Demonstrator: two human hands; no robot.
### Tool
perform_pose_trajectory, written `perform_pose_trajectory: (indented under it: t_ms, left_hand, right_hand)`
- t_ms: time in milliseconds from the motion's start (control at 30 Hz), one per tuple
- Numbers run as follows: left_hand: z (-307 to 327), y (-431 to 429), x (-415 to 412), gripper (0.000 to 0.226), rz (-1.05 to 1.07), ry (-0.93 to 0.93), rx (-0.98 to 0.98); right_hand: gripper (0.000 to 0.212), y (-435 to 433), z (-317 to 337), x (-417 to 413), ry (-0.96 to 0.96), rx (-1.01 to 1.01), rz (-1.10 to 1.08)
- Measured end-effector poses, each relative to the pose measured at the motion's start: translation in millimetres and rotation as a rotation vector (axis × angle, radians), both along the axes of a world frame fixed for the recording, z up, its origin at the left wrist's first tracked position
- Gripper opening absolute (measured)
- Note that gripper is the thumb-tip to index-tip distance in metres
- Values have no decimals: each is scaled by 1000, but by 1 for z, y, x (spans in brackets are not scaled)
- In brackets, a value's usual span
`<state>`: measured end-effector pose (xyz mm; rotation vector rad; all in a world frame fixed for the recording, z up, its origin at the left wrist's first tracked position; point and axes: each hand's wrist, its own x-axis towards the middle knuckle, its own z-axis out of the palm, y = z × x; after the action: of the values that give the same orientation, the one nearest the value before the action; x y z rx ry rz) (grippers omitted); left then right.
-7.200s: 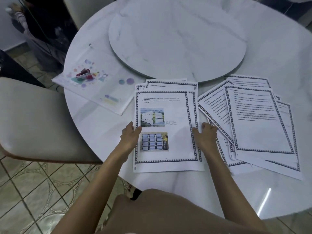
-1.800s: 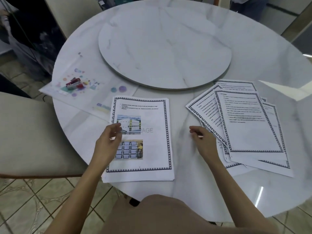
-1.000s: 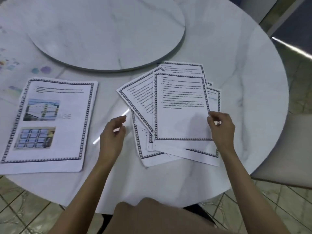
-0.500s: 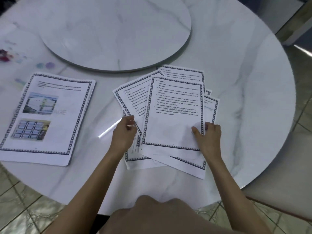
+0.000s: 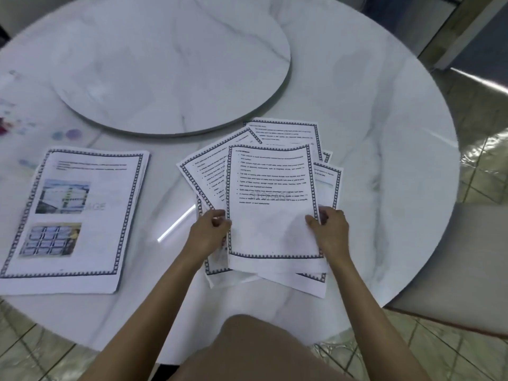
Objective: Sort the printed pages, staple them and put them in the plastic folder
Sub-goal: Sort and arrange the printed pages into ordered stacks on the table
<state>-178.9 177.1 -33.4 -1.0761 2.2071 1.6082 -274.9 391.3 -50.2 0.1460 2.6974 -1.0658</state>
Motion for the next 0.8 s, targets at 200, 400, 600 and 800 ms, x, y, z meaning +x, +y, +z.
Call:
perform_pose_trajectory:
  t_ms: [200,400,600,800]
  left_hand:
    - [2,-8,12,22,-113,-9,122]
    - [0,-43,39,19,-59,45,167]
    - [-7,-91,63,12,-57,148,32]
    - [-21,-136,74,15,-36,152,-45]
  right_hand:
    - [16,-7,8,24,-48,-273,2]
    - [21,-41,6,58,-113,-414,-39]
    - [17,-71,4,70,-69,-375,-21]
    - [17,-53,7,71,107,-183,-41]
